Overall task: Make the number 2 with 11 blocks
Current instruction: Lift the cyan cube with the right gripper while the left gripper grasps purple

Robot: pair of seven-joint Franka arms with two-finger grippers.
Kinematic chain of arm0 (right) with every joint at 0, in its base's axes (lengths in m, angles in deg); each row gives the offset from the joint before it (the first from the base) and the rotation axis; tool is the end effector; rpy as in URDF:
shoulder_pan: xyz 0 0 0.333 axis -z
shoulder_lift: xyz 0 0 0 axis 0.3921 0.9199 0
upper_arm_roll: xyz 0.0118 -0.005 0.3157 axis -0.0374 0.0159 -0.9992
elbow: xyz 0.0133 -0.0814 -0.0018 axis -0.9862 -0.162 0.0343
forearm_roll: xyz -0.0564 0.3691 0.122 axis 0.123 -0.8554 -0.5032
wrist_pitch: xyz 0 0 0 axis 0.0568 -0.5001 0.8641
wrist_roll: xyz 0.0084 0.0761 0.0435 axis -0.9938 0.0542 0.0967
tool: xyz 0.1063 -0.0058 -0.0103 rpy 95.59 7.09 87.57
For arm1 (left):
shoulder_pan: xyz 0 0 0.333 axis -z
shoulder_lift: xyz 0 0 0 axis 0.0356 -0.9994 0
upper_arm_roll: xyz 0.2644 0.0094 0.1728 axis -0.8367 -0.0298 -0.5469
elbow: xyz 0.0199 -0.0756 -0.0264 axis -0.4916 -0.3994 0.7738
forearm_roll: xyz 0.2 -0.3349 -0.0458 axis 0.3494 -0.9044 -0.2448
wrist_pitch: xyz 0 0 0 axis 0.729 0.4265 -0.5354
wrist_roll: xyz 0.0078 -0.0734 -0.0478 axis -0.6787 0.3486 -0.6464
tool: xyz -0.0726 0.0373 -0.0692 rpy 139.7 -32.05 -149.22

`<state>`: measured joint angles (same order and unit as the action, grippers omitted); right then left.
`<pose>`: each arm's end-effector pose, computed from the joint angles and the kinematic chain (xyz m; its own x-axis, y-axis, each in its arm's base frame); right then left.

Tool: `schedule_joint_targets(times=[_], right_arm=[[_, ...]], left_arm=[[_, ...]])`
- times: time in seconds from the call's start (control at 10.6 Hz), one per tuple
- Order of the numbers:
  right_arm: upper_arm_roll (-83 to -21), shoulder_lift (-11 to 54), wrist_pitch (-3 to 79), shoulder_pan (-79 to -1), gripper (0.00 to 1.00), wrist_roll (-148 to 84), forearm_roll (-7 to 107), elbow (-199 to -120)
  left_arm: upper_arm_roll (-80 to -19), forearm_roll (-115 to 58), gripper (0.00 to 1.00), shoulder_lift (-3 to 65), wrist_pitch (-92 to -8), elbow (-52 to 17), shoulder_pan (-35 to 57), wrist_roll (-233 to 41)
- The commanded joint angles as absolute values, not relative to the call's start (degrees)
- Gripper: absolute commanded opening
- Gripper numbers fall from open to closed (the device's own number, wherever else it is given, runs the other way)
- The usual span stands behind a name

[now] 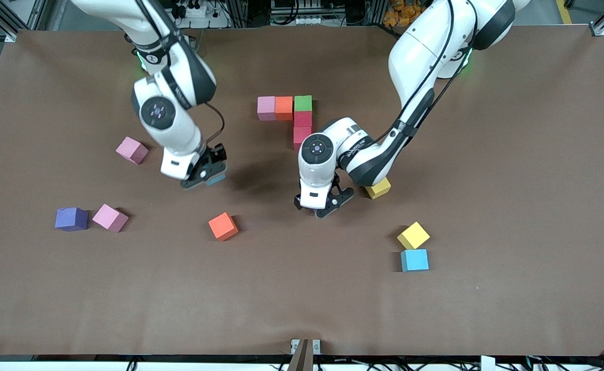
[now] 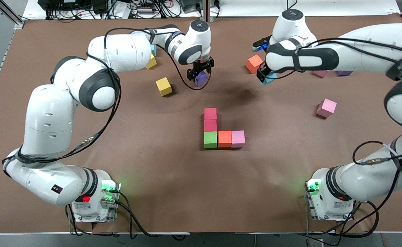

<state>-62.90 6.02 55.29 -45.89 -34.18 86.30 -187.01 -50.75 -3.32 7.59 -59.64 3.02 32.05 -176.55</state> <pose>0.4807 0.2565 0.3151 0.8624 0.5055 -0.0265 0.5051 -0.8628 -0.0218 0.5389 -0.4956 0.2086 0.8073 0.5901 0.0045 0.5901 -0.8073 0.0005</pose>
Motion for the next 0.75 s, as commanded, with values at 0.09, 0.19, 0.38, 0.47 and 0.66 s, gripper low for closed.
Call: schedule_joint_targets(times=[0.09, 0.19, 0.38, 0.47, 0.66], right_arm=[[-55.53, -6.08, 54.05, -47.96, 0.33, -24.78, 87.22, -194.6], [-52.28, -8.02, 50.73, -47.96, 0.33, -20.4, 87.22, -194.61], [-46.99, -11.8, 47.02, -47.96, 0.33, -15.97, 87.22, -194.44], [-45.84, -12.43, 46.31, -47.7, 0.33, -14.48, 87.22, -194.18], [-44.78, -12.09, 46.21, -46.47, 0.33, -11.57, 87.3, -192.78]], left_arm=[[-51.04, -6.24, 1.0, 6.66, -59.34, 4.31, 32.45, -177.31], [-51.04, -6.34, 0.61, 6.66, -59.25, 4.14, 32.45, -177.05], [-50.96, -6.34, 0.02, 6.75, -59.16, 4.14, 32.1, -176.35], [-51.04, -6.34, 0.0, 6.75, -58.99, 4.14, 31.93, -176.34], [-51.04, -6.34, 0.0, 6.92, -58.9, 4.14, 31.92, -176.34]])
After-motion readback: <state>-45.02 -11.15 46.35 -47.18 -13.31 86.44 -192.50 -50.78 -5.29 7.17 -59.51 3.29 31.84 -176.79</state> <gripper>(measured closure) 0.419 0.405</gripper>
